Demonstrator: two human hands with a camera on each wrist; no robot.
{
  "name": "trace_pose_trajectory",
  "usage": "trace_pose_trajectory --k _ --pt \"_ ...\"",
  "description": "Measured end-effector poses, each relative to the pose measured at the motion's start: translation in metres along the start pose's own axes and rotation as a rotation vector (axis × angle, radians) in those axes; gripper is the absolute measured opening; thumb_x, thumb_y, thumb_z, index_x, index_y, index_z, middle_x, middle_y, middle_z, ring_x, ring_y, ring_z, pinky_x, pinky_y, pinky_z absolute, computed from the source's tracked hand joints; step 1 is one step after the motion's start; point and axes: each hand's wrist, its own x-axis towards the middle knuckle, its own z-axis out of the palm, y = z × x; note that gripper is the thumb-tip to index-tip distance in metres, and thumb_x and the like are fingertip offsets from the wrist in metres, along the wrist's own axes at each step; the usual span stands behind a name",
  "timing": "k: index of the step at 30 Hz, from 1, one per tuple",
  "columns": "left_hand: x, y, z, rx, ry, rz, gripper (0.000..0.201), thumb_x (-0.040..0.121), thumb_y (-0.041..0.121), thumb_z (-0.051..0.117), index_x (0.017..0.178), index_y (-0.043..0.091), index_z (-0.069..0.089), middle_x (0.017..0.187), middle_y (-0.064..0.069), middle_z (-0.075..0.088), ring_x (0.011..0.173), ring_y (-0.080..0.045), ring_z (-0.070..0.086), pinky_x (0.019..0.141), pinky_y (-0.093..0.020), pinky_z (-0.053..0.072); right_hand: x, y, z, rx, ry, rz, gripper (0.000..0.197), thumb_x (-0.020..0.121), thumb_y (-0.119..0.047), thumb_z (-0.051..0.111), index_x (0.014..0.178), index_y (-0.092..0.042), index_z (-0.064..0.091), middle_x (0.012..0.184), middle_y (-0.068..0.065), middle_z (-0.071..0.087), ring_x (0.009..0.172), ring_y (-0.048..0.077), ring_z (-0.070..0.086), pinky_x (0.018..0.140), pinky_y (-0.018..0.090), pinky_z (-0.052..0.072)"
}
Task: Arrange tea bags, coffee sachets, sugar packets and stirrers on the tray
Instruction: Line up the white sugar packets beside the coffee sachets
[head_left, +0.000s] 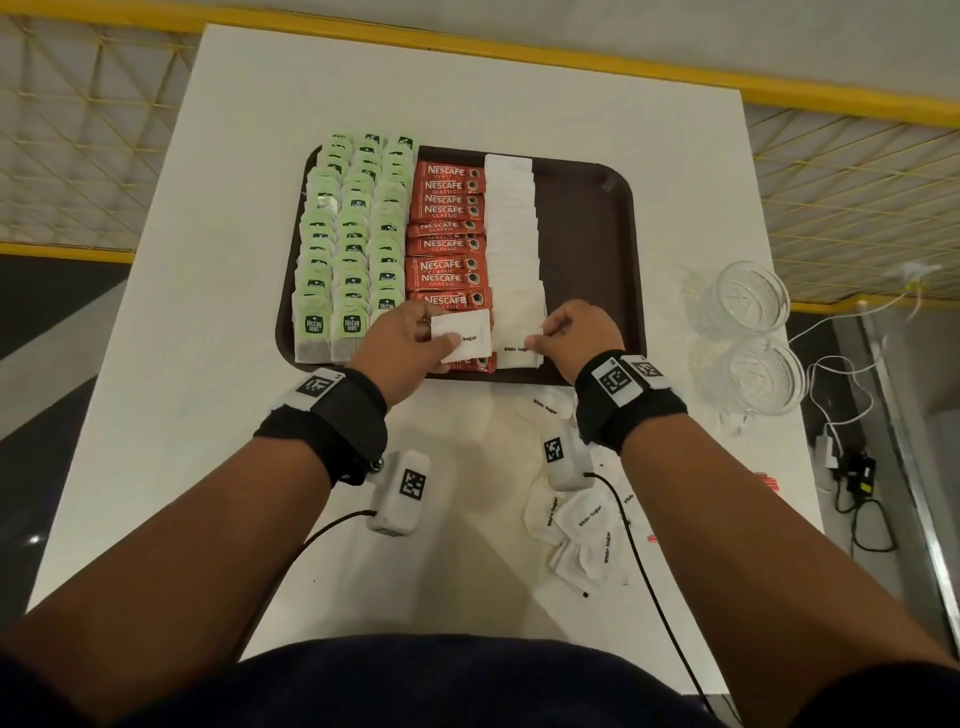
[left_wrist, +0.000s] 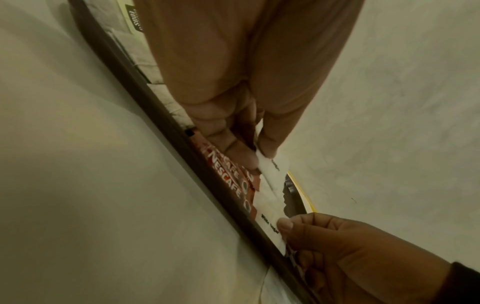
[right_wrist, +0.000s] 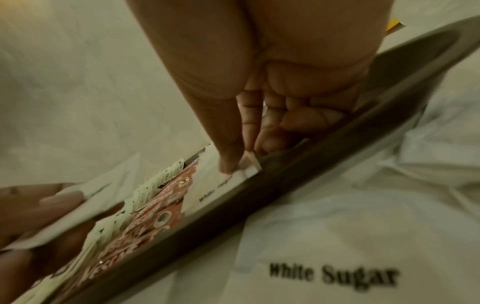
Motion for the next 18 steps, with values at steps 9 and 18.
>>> trace_pose_trajectory --k 9,18 --pt "-0.007 0.007 0.018 -0.015 -0.072 0.019 0.024 0.089 0.005 0.068 0.111 0.005 0.058 0.112 -0.014 0.068 0.098 -0.022 0.067 0.073 -0.030 0.061 -0.029 -0.016 -0.009 0.278 -0.207 -0.139 0.015 0.086 -0.025 0.073 0.094 -0.015 0.066 0.087 0.005 0.071 0.073 0.011 0.065 0.066 0.023 0.052" --pt "-0.014 0.010 0.012 0.087 0.001 0.054 0.008 0.096 0.020 0.061 0.104 0.022 0.061 0.109 -0.005 0.068 0.098 -0.018 0.068 0.069 -0.026 0.054 -0.017 0.014 -0.012 -0.013 -0.044 -0.086 0.012 0.088 -0.027 0.070 0.093 -0.018 0.064 0.086 -0.004 0.063 0.082 0.012 0.059 0.075 0.026 0.046"
